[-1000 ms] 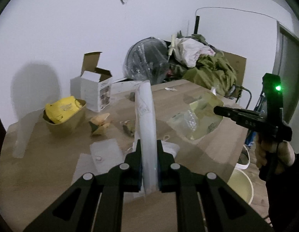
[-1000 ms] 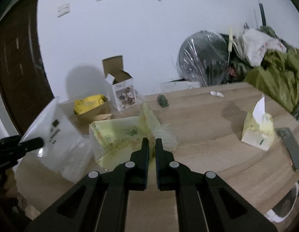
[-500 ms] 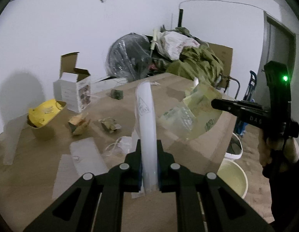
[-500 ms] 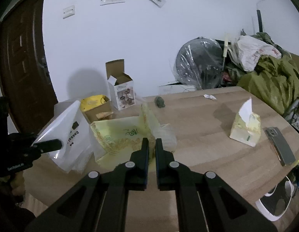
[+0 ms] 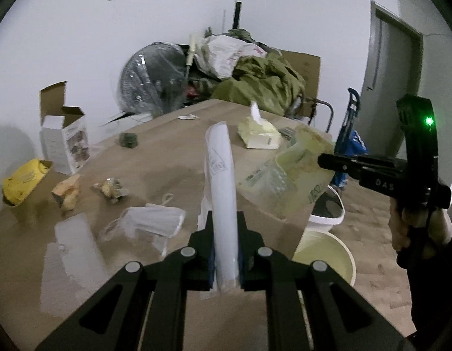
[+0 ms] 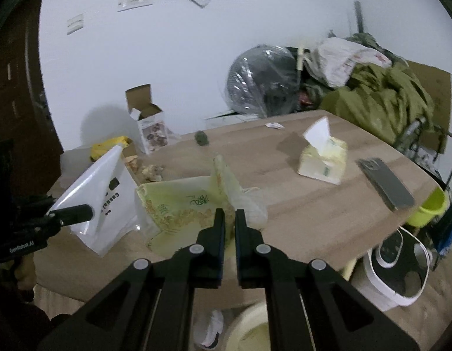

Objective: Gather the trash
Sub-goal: 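Lift and carry the green bag and white packet toward the bucket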

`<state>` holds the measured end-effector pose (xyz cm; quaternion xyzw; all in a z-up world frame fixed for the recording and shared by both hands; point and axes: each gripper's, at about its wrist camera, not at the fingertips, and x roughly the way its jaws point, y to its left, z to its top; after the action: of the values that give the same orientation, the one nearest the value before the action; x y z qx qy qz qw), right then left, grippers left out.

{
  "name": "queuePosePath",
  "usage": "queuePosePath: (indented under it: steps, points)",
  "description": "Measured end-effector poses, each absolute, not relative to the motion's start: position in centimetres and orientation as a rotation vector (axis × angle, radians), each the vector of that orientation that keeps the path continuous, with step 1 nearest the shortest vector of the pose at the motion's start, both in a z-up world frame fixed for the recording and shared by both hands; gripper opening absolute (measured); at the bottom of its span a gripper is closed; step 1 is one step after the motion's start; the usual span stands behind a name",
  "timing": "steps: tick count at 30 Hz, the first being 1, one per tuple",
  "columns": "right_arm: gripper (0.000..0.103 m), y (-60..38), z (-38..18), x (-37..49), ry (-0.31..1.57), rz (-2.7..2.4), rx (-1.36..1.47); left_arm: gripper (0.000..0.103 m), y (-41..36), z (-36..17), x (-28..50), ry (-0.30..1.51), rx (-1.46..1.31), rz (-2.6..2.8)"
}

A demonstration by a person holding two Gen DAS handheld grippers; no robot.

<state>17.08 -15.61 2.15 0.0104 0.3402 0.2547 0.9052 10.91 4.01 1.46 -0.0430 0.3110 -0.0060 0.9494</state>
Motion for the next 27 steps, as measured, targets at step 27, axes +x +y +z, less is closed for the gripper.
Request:
queuePosePath:
  steps: [27]
  points:
    - [0.006,-29.0,-4.6,10.9,0.88,0.22,0.109,0.01,-7.3,-0.2,14.9,0.683,0.03,-0.339]
